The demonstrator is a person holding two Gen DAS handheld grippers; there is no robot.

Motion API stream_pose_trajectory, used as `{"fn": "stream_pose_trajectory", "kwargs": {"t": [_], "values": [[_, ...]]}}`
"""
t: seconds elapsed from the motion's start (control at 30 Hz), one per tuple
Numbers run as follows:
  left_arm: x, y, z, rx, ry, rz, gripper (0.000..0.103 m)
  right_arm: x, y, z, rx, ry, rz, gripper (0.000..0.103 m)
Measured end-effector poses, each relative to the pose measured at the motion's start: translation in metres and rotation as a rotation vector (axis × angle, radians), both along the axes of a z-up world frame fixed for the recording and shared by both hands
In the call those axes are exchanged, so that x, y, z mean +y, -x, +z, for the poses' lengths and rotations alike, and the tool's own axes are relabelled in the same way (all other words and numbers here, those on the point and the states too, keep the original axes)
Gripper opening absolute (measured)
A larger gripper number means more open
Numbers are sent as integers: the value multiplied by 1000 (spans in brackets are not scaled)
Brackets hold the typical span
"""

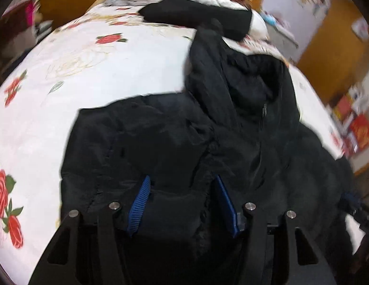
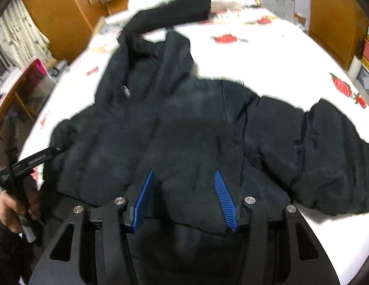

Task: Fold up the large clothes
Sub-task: 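Lift the sleeve with the left tool and fold it across the jacket body, then release the sleeve from the left tool onto the jacket front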

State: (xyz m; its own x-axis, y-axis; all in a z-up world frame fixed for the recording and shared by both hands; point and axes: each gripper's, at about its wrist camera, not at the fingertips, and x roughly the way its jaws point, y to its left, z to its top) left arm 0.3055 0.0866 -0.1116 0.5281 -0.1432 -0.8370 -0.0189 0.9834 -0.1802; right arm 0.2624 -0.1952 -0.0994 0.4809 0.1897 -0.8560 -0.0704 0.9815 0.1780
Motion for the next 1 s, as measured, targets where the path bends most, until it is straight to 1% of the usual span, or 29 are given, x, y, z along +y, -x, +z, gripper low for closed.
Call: {"fn": "stream_pose_trajectory", "kwargs": {"t": [0.03, 0.1, 0.17, 0.2, 0.27, 0.33, 0.37, 0.43, 0.47, 0.5, 0.53, 0.57, 0.6, 0.67, 0.73, 0.8, 0.9, 1.0], "values": [[-2, 2, -3, -6, -23, -10, 62, 1, -2, -10, 31, 21, 1, 53], [-4, 4, -7, -9, -34, -20, 62, 0, -2, -31, 74, 39, 7, 53], [6, 3, -6, -2, -14, -21, 62, -1, 2, -36, 60, 45, 15, 53], [7, 2, -4, 4, -9, -23, 62, -1, 1, -37, 63, 49, 16, 53], [11, 9, 11, 1, 7, -24, 62, -1, 1, -32, 78, 60, 13, 53], [18, 19, 26, -48, 54, -11, 62, -3, 9, -18, 52, 55, 6, 53], [22, 23, 33, -72, 59, -2, 62, -4, 13, -14, 35, 47, 7, 53], [34, 34, 41, -99, 39, 25, 62, -8, 20, -5, 5, 32, 7, 53], [39, 36, 41, -98, 31, 39, 62, -10, 23, -4, -1, 30, 3, 53], [44, 37, 36, -78, 26, 54, 62, -12, 23, -6, 6, 35, -2, 53], [47, 34, 28, -47, 22, 65, 62, -13, 22, -11, 23, 41, -7, 53], [47, 31, 19, -15, 21, 69, 62, -16, 20, -22, 60, 38, -14, 53], [47, 28, 8, 11, 16, 63, 62, -18, 18, -30, 80, 21, -15, 53], [47, 26, 0, 27, -1, 68, 62, -22, 18, -34, 87, 2, -19, 53], [46, 32, 5, 21, 4, 82, 62, -19, 20, -28, 89, 22, -14, 53], [43, 40, 16, 19, 22, 73, 62, -17, 28, -17, 77, 35, -9, 53], [33, 67, 41, -20, 8, 40, 62, -19, 49, 5, 26, 44, -4, 53], [27, 108, 68, -68, 7, 19, 62, -26, 81, 28, -22, 39, -11, 53]]}}
